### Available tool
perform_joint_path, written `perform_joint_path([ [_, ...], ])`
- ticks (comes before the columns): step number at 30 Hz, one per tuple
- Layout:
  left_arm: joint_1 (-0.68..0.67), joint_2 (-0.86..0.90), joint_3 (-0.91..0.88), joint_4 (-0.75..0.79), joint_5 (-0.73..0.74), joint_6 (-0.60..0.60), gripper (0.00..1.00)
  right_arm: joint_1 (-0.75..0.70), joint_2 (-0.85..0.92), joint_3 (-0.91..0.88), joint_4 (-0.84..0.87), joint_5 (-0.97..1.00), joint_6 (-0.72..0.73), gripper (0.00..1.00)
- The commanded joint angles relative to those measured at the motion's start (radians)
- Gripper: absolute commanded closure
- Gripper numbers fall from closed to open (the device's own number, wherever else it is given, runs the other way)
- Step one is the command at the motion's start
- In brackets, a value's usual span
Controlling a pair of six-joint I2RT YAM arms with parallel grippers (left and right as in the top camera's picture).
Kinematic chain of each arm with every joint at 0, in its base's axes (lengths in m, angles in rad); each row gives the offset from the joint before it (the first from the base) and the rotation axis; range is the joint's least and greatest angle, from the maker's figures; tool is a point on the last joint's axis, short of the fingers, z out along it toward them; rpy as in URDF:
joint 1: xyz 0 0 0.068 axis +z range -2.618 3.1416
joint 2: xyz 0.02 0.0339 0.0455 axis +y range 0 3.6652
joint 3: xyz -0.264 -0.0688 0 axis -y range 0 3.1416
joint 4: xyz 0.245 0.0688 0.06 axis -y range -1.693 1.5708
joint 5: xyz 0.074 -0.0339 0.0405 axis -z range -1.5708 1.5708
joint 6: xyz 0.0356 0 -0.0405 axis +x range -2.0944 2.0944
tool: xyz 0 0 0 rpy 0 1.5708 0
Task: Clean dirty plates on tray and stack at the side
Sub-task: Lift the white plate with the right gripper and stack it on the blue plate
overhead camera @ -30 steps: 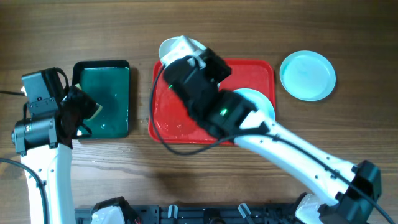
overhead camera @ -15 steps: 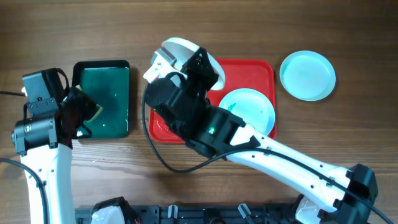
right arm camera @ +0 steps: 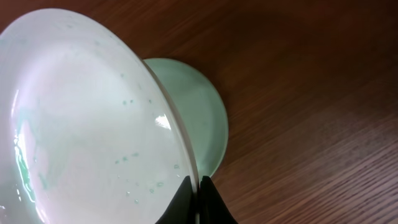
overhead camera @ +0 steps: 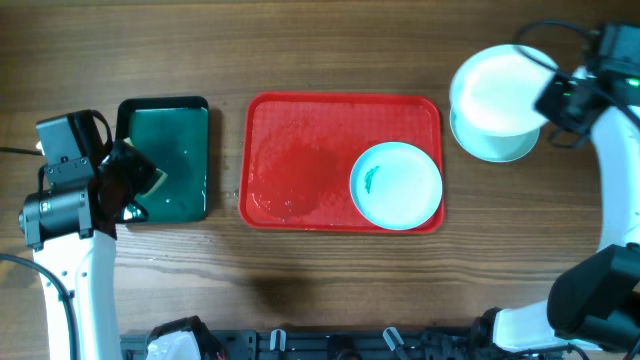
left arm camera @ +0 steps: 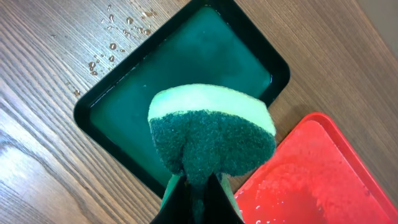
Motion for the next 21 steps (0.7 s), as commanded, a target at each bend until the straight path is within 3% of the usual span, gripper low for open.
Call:
perform_joint_path([
  [1,0.005,-0.002,-0.001,0.006,0.004,-0.010,0.96,-0.083,0.009,-0.041,0.029,-0.116,0.039,0.96],
  [8,0.005,-0.002,-0.001,0.013,0.004,-0.010,0.96,-0.080,0.092,-0.159,0.215,-0.101,0.038,0.93],
  [9,0.005,-0.002,-0.001,0.014,0.004,-0.010,0.96,-0.080,0.127,-0.159,0.230,-0.103,0.034,0.87],
  [10,0.005,0.000,-0.001,0.018,0.004,-0.010,0.96,-0.078,0.163,-0.159,0.237,-0.113,0.026,0.61],
  [11,0.005,0.001,-0.001,0.019,0.004,-0.010,0.96,-0.076,0.174,-0.159,0.237,-0.129,0.007,0.51],
  [14,0.005,0.016,-0.001,0.019,0.004,-0.010,0.96,-0.062,0.169,-0.159,0.220,-0.243,-0.077,0.47],
  [21,0.005,0.045,-0.001,0.019,0.027,-0.010,0.96,0.119,-0.026,-0.159,0.097,-0.224,-0.100,0.38],
])
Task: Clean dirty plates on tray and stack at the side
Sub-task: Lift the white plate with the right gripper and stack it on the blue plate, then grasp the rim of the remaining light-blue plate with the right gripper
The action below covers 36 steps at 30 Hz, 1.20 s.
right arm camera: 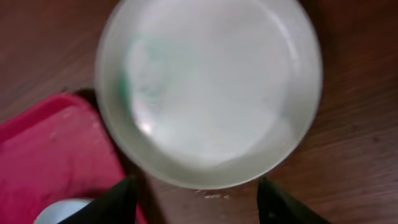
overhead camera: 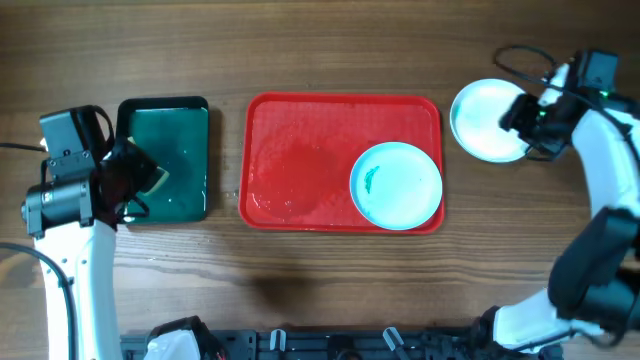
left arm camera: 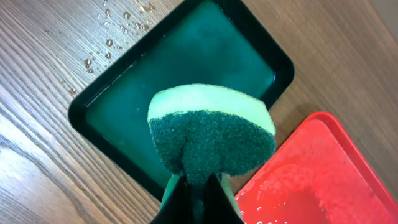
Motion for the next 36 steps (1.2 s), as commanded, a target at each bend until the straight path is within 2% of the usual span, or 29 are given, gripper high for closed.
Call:
perform_joint_path([
  [1,0.005,0.005,-0.001,0.006,0.016,-0.010,0.96,0.095,-0.117,0.000,-0.035,-0.014,-0.014,0.35],
  [2,0.005,0.005,-0.001,0.005,0.016,-0.010,0.96,0.122,-0.130,0.000,-0.055,-0.014,0.004,0.30],
  [3,0.005,0.005,-0.001,0.005,0.017,-0.010,0.96,0.151,-0.138,0.000,-0.081,-0.015,0.014,0.19],
  [4,0.005,0.005,-0.001,0.005,0.017,-0.010,0.96,0.178,-0.141,0.000,-0.112,-0.015,0.014,0.00],
  [7,0.005,0.005,-0.001,0.006,0.024,-0.010,0.96,0.289,-0.123,-0.014,-0.244,0.013,0.013,0.01],
  [9,0.005,0.005,-0.001,0.006,0.035,-0.010,0.96,0.354,-0.117,-0.074,-0.248,0.115,0.029,0.01],
  [11,0.005,0.005,-0.001,0.006,0.039,-0.010,0.96,0.406,-0.117,-0.181,-0.208,0.196,0.095,0.07],
  [13,0.004,0.005,-0.001,0.006,0.039,-0.010,0.96,0.415,-0.117,-0.248,-0.165,0.197,0.140,0.35],
  [14,0.004,0.005,-0.001,0.006,0.039,-0.010,0.96,0.415,-0.117,-0.280,-0.131,0.196,0.166,0.45],
  [17,0.004,0.005,-0.001,0.006,0.039,-0.010,0.96,0.415,-0.117,-0.339,-0.043,0.174,0.195,0.50],
  [18,0.004,0.005,-0.001,0.006,0.039,-0.010,0.96,0.415,-0.117,-0.356,-0.011,0.144,0.195,0.61],
  [19,0.004,0.005,-0.001,0.006,0.039,-0.010,0.96,0.415,-0.117,-0.365,0.007,0.130,0.196,0.64],
  [31,0.004,0.005,-0.001,0.006,0.050,-0.010,0.96,0.415,-0.052,-0.393,0.095,0.147,0.192,0.66],
  [32,0.004,0.005,-0.001,0.006,0.050,-0.010,0.96,0.415,-0.048,-0.393,0.096,0.147,0.192,0.67],
  [34,0.004,0.005,-0.001,0.006,0.050,-0.010,0.96,0.415,-0.047,-0.393,0.096,0.146,0.189,0.76],
  [36,0.004,0.005,-0.001,0.006,0.050,-0.010,0.96,0.415,-0.047,-0.393,0.097,0.123,0.188,0.77],
])
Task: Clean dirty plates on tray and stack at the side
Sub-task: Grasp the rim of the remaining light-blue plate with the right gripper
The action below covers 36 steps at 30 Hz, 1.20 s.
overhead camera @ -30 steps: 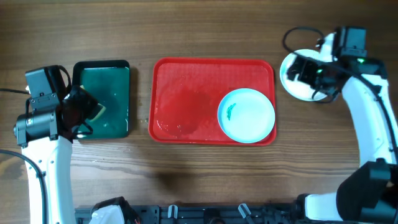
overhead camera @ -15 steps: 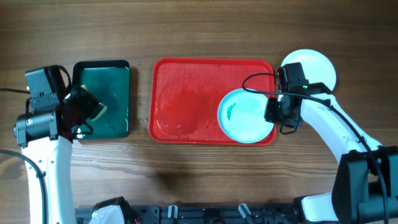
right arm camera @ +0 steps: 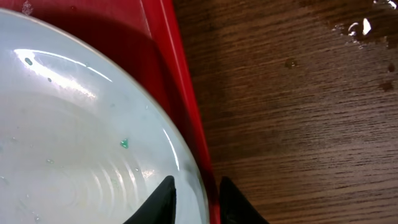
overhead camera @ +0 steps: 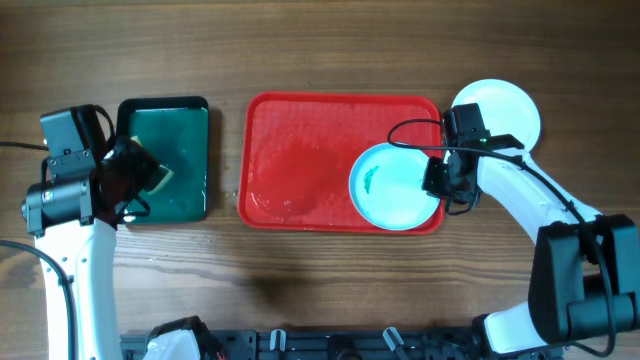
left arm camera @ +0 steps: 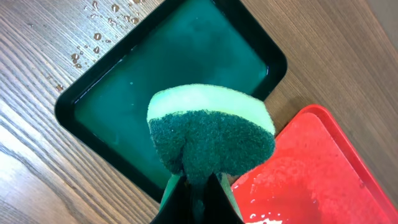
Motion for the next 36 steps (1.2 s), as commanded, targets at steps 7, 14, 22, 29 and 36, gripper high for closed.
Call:
perform_joint_path([
  [7,0.004,0.000,-0.001,0.003,0.021,-0.010,0.96,0.006,0.009,-0.011,0.018,-0.106,0.002,0.77],
  [14,0.004,0.000,-0.001,0.003,0.024,-0.010,0.96,0.006,0.009,0.038,-0.047,-0.093,0.000,0.73],
  [22,0.004,0.000,-0.001,0.004,0.024,-0.010,0.96,0.006,0.009,0.048,-0.097,-0.095,0.000,0.79],
  [29,0.004,0.000,-0.001,0.004,0.028,-0.010,0.96,0.006,0.013,0.005,-0.042,-0.118,0.003,0.83],
  [36,0.004,0.000,-0.001,0.005,0.028,-0.010,0.96,0.007,0.048,0.000,-0.007,-0.145,0.026,0.85],
])
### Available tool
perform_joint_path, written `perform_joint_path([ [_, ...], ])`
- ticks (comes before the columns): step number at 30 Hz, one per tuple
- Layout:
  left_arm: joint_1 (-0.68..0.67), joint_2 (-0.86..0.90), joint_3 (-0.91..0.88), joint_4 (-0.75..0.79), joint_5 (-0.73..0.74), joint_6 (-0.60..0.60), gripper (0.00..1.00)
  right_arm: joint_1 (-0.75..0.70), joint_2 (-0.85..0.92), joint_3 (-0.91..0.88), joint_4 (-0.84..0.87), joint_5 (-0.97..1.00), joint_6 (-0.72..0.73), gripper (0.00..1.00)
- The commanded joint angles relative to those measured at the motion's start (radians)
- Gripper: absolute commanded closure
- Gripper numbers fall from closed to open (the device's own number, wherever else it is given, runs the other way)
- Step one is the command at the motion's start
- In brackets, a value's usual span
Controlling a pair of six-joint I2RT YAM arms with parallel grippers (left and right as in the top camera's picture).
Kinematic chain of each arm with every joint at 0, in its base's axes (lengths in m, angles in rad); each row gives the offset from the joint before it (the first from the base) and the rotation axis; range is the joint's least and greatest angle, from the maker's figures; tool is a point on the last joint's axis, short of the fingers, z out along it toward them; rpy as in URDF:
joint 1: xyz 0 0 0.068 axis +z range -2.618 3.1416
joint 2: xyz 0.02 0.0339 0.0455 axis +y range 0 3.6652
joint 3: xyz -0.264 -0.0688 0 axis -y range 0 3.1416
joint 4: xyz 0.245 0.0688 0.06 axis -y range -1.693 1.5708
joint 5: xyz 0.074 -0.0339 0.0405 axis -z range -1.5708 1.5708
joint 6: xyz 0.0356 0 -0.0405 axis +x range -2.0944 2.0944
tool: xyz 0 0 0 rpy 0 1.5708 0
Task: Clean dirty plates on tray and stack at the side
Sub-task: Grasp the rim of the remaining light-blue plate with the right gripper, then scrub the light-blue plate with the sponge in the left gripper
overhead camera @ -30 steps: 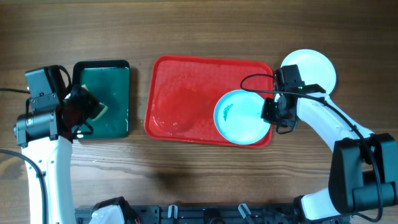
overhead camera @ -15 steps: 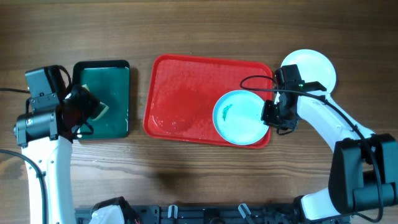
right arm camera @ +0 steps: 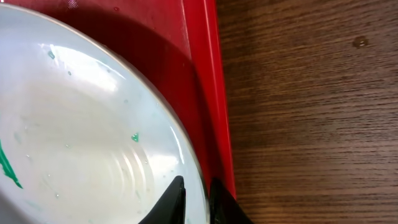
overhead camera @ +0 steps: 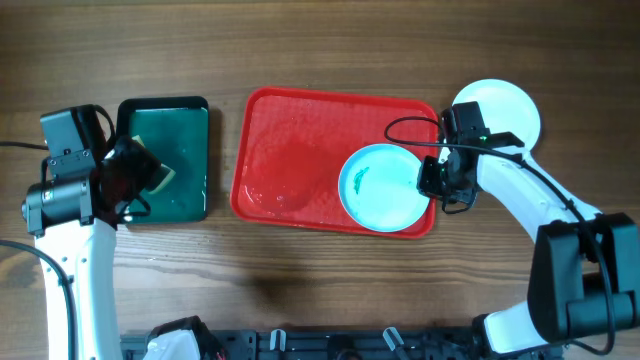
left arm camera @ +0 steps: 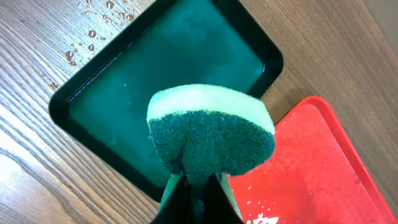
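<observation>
One pale plate [overhead camera: 382, 187] with a green smear lies on the right part of the red tray [overhead camera: 290, 150]. My right gripper [overhead camera: 432, 182] is at its right rim; in the right wrist view the fingers [right arm camera: 176, 190] straddle the plate's [right arm camera: 93, 124] edge, shut on it, next to the tray wall [right arm camera: 205, 74]. A stack of clean white plates [overhead camera: 497, 110] sits on the table right of the tray. My left gripper [left arm camera: 198, 186] is shut on a green sponge [left arm camera: 211, 134], held above the dark basin [left arm camera: 168, 81] of green water.
The basin [overhead camera: 180, 150] stands left of the tray, with water drops on the wood beside it. The tray's corner [left arm camera: 311, 174] lies just right of the sponge. Black robot bases and cables run along the table's near edge.
My right fingers have narrowed onto the plate's rim. The plate and the tray have shifted a little left, and the tray now sits slightly askew. The left arm holds the sponge as before.
My right gripper held a clean plate over the stack beside the tray. Then the plate lay on the stack and the gripper stood open above it. Later it was at the rim of the dirty plate on the tray, and now it is shut there.
</observation>
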Motion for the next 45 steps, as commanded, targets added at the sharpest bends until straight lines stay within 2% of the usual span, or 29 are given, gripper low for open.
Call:
perform_joint_path([
  [1,0.004,0.000,-0.001,0.005,0.012,-0.010,0.96,0.008,0.047,-0.019,0.019,-0.033,0.032,0.85],
  [6,0.004,0.000,-0.001,0.014,0.073,-0.010,0.96,0.068,0.108,-0.023,0.131,-0.089,0.041,0.87],
  [9,-0.011,0.005,-0.001,0.026,0.128,0.002,0.96,0.136,0.110,-0.023,0.224,-0.119,0.098,0.96],
  [12,-0.078,0.028,-0.001,0.032,0.129,0.006,0.96,0.204,0.118,-0.023,0.314,-0.115,0.117,0.96],
  [15,-0.168,0.066,-0.001,0.057,0.193,0.080,0.96,0.256,0.139,-0.023,0.367,-0.082,0.163,0.96],
  [22,-0.488,0.306,-0.001,0.220,0.214,0.084,0.96,0.294,0.215,-0.023,0.441,-0.010,0.159,0.96],
  [26,-0.601,0.475,-0.001,0.345,0.215,0.072,0.96,0.294,0.215,-0.023,0.464,-0.048,0.167,0.96],
  [30,-0.660,0.595,-0.001,0.431,0.217,0.050,0.96,0.294,0.215,-0.023,0.463,-0.063,0.166,0.96],
  [36,-0.669,0.706,-0.001,0.518,0.214,0.051,0.96,0.294,0.215,-0.023,0.454,-0.060,0.163,0.96],
  [38,-0.669,0.735,-0.001,0.525,0.152,0.051,0.96,0.294,0.215,-0.023,0.452,-0.060,0.159,0.96],
  [45,-0.661,0.697,0.000,0.378,-0.491,0.055,0.96,0.294,0.215,-0.023,0.445,-0.055,0.159,0.96],
])
